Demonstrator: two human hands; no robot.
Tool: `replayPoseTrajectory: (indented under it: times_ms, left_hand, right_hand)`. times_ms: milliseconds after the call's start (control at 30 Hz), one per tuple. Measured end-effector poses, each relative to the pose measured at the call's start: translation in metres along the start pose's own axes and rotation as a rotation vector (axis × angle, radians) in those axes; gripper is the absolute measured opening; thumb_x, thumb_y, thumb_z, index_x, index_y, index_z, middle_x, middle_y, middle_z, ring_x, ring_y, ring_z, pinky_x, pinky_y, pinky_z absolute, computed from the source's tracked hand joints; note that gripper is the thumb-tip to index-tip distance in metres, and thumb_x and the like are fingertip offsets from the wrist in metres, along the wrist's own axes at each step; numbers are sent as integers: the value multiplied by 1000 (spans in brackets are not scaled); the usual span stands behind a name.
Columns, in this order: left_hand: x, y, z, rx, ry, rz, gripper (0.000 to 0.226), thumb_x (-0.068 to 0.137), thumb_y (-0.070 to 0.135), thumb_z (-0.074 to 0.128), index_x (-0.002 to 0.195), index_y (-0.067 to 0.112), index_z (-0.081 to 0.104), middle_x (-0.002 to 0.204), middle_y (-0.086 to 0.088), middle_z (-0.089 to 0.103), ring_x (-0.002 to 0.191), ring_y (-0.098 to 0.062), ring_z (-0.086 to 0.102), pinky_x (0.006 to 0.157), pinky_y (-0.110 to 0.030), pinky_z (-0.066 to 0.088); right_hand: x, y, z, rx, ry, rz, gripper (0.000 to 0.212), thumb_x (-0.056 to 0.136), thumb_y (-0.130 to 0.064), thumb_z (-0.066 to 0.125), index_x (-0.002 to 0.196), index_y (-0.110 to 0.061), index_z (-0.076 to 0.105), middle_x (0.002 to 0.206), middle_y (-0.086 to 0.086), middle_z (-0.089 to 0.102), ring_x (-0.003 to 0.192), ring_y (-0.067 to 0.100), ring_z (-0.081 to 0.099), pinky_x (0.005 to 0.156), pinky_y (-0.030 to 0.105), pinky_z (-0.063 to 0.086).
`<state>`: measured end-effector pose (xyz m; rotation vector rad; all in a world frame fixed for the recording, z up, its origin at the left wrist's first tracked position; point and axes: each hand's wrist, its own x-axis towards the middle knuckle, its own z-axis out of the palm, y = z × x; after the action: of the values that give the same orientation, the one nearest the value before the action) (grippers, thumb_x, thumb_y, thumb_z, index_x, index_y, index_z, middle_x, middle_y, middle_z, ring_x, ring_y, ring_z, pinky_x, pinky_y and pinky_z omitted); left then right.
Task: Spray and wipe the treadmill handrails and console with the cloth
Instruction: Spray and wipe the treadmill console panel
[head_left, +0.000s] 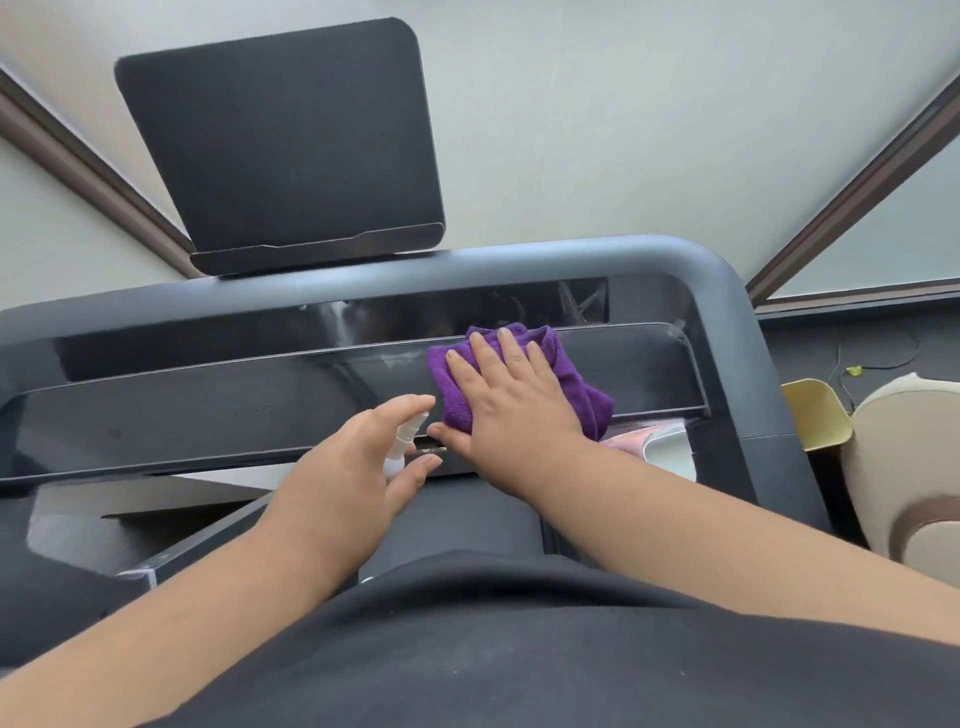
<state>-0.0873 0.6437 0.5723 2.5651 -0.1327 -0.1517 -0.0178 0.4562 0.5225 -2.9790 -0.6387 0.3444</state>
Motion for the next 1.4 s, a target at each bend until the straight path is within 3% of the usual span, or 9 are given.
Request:
replayPoseTrajectory:
  times_ms: [100,267,433,533,667,767,867,1133,1400]
  left_hand:
    - [-2,0,1,11,-2,-15,59,86,44,69,130,58,33,96,32,52,80,7,55,72,-13,38]
    - [-1,3,8,-29,-49,-36,56,87,48,65,129,62,31,97,33,54,76,8,57,72,-18,42]
    - [-1,0,11,-33,-30,-30,56,86,48,66,130,61,32,98,33,54,85,16,53,69,-6,34]
    - [-6,-6,9,-37,-20,-44,56,85,50,64,131,60,33,98,33,54,80,12,55,69,-11,37]
    - [-10,-12,8,-39,-6,-45,57,83,44,69,131,54,38,95,29,53,80,11,55,72,-22,41]
    - [-10,-14,7,-43,-16,-57,56,83,47,67,130,54,38,94,27,56,81,2,59,74,-26,44]
    - [-8,-12,7,-37,-17,-56,56,82,51,64,131,57,35,94,29,56,77,0,59,72,-25,44]
    - [-4,-14,6,-53,-18,-54,56,84,50,64,130,60,34,95,30,56,77,1,59,69,-21,41]
    - [-13,-28,5,-73,6,-87,55,83,52,62,130,60,34,97,28,57,86,11,55,71,-10,35]
  right_hand:
    - [-2,19,-3,3,15,27,92,83,-80,6,158,-27,11,166,4,10,152,32,2,121,52,3]
    - [-25,82,-8,2,43,239,88,84,-81,10,157,-32,16,166,-1,13,152,32,7,120,54,10]
    - [-37,98,-11,-10,32,366,89,84,-80,7,157,-30,18,166,1,13,150,38,9,120,54,13]
    - [-31,68,-10,-14,24,293,90,83,-78,5,157,-28,15,166,2,12,151,35,4,120,53,8]
    - [-16,5,0,-11,13,12,89,85,-77,11,157,-26,20,165,4,17,151,33,6,121,53,6]
    - [3,-2,-3,19,6,-64,85,88,-77,15,156,-26,22,165,3,18,152,31,6,121,52,8]
    - [6,26,-9,10,15,-35,85,86,-78,16,156,-30,20,165,-1,16,152,29,8,121,52,11]
    - [-33,104,-10,-15,39,298,85,84,-80,12,156,-34,20,165,-4,14,151,31,13,117,60,17]
    - [-6,27,0,-32,21,105,90,84,-82,8,157,-30,14,166,-1,9,152,31,1,119,55,8]
